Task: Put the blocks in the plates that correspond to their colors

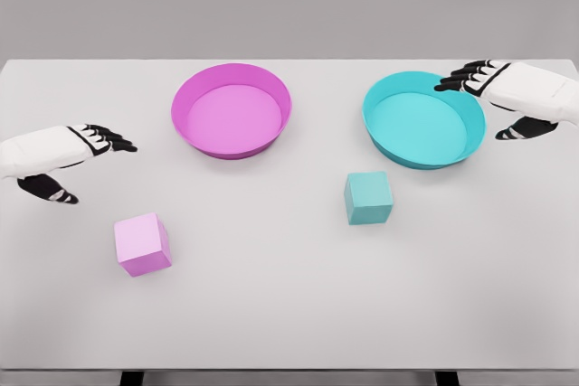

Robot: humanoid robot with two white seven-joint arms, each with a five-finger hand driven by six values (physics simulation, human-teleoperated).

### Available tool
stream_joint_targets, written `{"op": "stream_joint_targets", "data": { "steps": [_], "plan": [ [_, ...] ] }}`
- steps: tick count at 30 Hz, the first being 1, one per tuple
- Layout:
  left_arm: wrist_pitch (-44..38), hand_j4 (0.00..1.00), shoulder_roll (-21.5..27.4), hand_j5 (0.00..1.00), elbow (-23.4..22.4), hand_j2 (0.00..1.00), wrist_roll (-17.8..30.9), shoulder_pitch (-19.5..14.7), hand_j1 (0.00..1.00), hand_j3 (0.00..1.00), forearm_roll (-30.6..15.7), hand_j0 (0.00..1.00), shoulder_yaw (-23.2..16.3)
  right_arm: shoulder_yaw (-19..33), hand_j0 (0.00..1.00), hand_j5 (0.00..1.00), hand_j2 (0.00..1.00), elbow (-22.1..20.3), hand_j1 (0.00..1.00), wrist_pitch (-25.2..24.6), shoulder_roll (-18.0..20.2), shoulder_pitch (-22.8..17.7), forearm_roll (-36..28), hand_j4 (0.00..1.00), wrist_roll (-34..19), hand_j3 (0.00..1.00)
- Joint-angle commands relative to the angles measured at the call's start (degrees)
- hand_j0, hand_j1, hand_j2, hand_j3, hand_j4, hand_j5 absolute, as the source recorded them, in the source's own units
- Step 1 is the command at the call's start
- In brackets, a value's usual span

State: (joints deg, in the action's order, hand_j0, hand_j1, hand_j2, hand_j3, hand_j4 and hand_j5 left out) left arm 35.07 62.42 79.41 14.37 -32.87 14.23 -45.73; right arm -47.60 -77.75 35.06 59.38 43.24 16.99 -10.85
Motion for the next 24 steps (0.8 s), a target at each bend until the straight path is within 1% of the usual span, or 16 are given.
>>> {"op": "stream_joint_targets", "data": {
  "steps": [1, 4, 6, 7, 8, 10, 12, 13, 14, 15, 16, 17, 19, 21, 22, 24],
  "plan": [
    [-0.07, 1.0, 0.16, 1.0, 0.39, 1.0, 0.22, 0.0, 1.0, 1.0, -0.16, 1.0, -0.06, 0.05, 1.0, 1.0, 1.0, -0.12, 1.0, -0.06, 0.12, 0.0, -0.38, 1.0, 0.03, 1.0],
    [-0.07, 1.0, 0.25, 1.0, 1.01, 1.0, 0.22, 0.09, 1.0, 1.0, -0.16, 1.0, -0.15, -0.04, 1.0, 1.0, 1.0, -0.12, 1.0, -0.06, 0.21, 0.0, -0.38, 1.0, -0.14, 1.0],
    [-0.07, 1.0, 0.08, 1.0, 1.19, 1.0, 0.39, 0.26, 1.0, 1.0, -0.08, 1.0, -0.15, -0.13, 1.0, 1.0, 1.0, -0.12, 1.0, -0.06, 1.79, -0.09, -0.29, 1.0, -0.14, 1.0],
    [-0.07, 1.0, -0.01, 1.0, 1.62, 1.0, 0.39, 0.35, 1.0, 1.0, 1.06, 1.0, -0.15, -0.13, 1.0, 1.0, 1.0, -0.21, 1.0, -0.06, 2.4, -0.09, -0.2, 1.0, -0.23, 1.0],
    [-0.07, 1.0, 0.16, 1.0, 3.29, 1.0, 0.39, 0.35, 1.0, 1.0, 2.38, 1.0, -0.24, -0.04, 1.0, 1.0, 1.0, -0.91, 1.0, -0.06, 3.28, -0.26, -0.2, 1.0, -0.05, 1.0],
    [-0.07, 1.0, 1.48, 1.0, 7.33, 1.0, 0.39, 0.44, 1.0, 1.0, 3.61, 1.0, -1.03, 0.14, 1.0, 1.0, 1.0, -4.51, 1.0, -0.06, 4.77, -0.44, -0.03, 1.0, -0.05, 1.0],
    [-0.07, 1.0, 4.2, 1.0, 11.64, 1.0, 0.39, 0.44, 1.0, 1.0, 4.05, 1.0, -1.73, -0.82, 1.0, 1.0, 1.0, -6.45, 1.0, -0.06, 6.09, 0.61, -0.29, 1.0, 0.12, 1.0],
    [-0.07, 1.0, 5.0, 1.0, 12.78, 1.0, 0.39, 0.44, 1.0, 1.0, 4.05, 1.0, -2.61, -4.25, 1.0, 1.0, 1.0, -6.53, 1.0, -0.06, 6.62, 3.24, -0.29, 1.0, 0.21, 1.0],
    [-0.07, 1.0, 5.79, 1.0, 14.28, 1.0, 0.39, 0.44, 1.0, 1.0, 4.14, 1.0, -3.58, -11.97, 1.0, 1.0, 1.0, -6.62, 1.0, -0.06, 6.62, 8.51, -0.29, 1.0, 0.03, 1.0],
    [-0.07, 1.0, 7.01, 1.0, 15.6, 1.0, 0.39, 0.44, 1.0, 1.0, 4.05, 1.0, -4.28, -20.56, 1.0, 1.0, 1.0, -6.62, 1.0, -0.06, 6.8, 15.0, -0.29, 1.0, 0.03, 1.0],
    [-0.07, 1.0, 7.98, 1.0, 16.48, 1.0, 0.39, 0.44, 1.0, 1.0, 4.05, 1.0, -4.46, -24.9, 1.0, 1.0, 1.0, -6.62, 1.0, -0.06, 6.8, 18.27, -0.29, 1.0, 0.03, 1.0],
    [-0.07, 1.0, 8.34, 1.0, 17.88, 1.0, 0.39, 0.44, 1.0, 1.0, 4.05, 1.0, -4.54, -27.45, 1.0, 1.0, 1.0, -6.62, 1.0, -0.06, 6.45, 19.95, -0.29, 1.0, -0.05, 1.0],
    [-0.07, 1.0, 7.9, 1.0, 18.41, 1.0, 0.39, 0.53, 1.0, 1.0, 4.41, 1.0, -4.99, -28.16, 1.0, 1.0, 1.0, -8.2, 1.0, -0.06, 6.27, 20.39, -0.29, 1.0, -0.32, 1.0],
    [-0.07, 1.0, 7.02, 1.0, 19.46, 1.0, 0.39, 0.53, 1.0, 1.0, 4.93, 1.0, -5.16, -30.09, 1.0, 1.0, 1.0, -11.19, 1.0, -0.06, 6.36, 21.97, -0.2, 1.0, -0.93, 1.0],
    [-0.07, 1.0, 6.76, 1.0, 20.61, 1.0, 0.39, 0.53, 1.0, 1.0, 5.72, 1.0, -5.34, -32.38, 1.0, 1.0, 1.0, -12.33, 1.0, -0.06, 5.92, 23.37, -0.2, 1.0, -2.07, 1.0],
    [-0.07, 1.0, 6.05, 1.0, 21.23, 1.0, 0.39, 0.53, 1.0, 1.0, 5.9, 1.0, -5.69, -36.24, 1.0, 1.0, 1.0, -13.74, 1.0, -0.06, 5.04, 26.8, -0.2, 1.0, -2.07, 1.0]
  ]
}}
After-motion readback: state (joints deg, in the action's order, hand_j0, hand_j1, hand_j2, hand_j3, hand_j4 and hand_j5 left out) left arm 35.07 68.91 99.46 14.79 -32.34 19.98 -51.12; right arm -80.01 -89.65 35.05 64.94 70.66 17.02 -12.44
